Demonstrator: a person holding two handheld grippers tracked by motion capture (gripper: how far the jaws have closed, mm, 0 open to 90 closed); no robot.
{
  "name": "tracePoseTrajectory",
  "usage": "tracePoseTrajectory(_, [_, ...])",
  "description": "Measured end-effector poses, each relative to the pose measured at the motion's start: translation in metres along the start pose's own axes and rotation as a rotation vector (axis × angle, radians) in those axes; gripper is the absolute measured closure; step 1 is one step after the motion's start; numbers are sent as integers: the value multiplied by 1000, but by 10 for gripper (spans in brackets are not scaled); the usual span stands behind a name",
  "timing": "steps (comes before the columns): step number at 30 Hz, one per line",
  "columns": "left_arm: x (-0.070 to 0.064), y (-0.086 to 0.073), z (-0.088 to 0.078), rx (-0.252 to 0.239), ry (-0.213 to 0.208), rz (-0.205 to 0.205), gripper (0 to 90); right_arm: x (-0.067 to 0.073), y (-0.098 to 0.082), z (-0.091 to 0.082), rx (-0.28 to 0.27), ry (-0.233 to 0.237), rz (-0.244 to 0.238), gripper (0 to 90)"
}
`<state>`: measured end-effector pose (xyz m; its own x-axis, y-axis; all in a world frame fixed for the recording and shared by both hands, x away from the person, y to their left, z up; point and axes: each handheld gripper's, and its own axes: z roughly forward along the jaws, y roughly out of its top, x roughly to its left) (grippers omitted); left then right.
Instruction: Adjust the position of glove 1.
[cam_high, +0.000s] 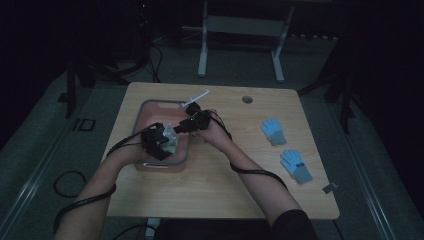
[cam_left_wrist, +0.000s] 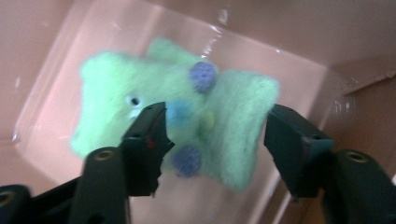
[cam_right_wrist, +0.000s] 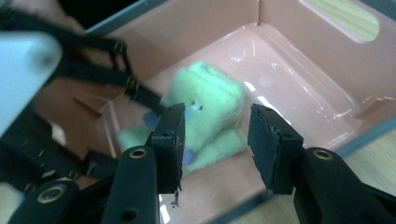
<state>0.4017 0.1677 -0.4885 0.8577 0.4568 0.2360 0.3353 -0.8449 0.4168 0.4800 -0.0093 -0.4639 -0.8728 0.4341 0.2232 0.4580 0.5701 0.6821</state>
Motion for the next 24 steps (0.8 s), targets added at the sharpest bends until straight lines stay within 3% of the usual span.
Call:
tracePoseTrajectory(2, [1, 0, -4, -20, 16, -58, 262, 3, -5, -11, -20, 0, -15, 563])
tracePoseTrajectory(5, [1, -1, -10, -37, 36, -88, 223, 4, -9, -18, -33, 5, -12, 563])
tracePoseTrajectory(6, [1, -1, -11, -46, 33, -103, 157, 5, -13, -24, -47, 4, -21, 564])
tracePoseTrajectory(9, [1, -2, -16, -80, 19, -141, 143, 7, -17, -31, -48, 2, -28, 563])
tracePoseTrajectory(11, [-1, -1, -19, -97, 33, -142, 127, 8, -24, -42, -52, -2, -43, 564])
tracePoseTrajectory(15, [-3, 1, -25, -135, 9, -175, 84, 8, -32, -56, -63, -14, -44, 558])
tracePoseTrajectory(24, [-19, 18, -30, -204, -23, -168, 19, 2, -52, -83, -84, -35, -38, 523])
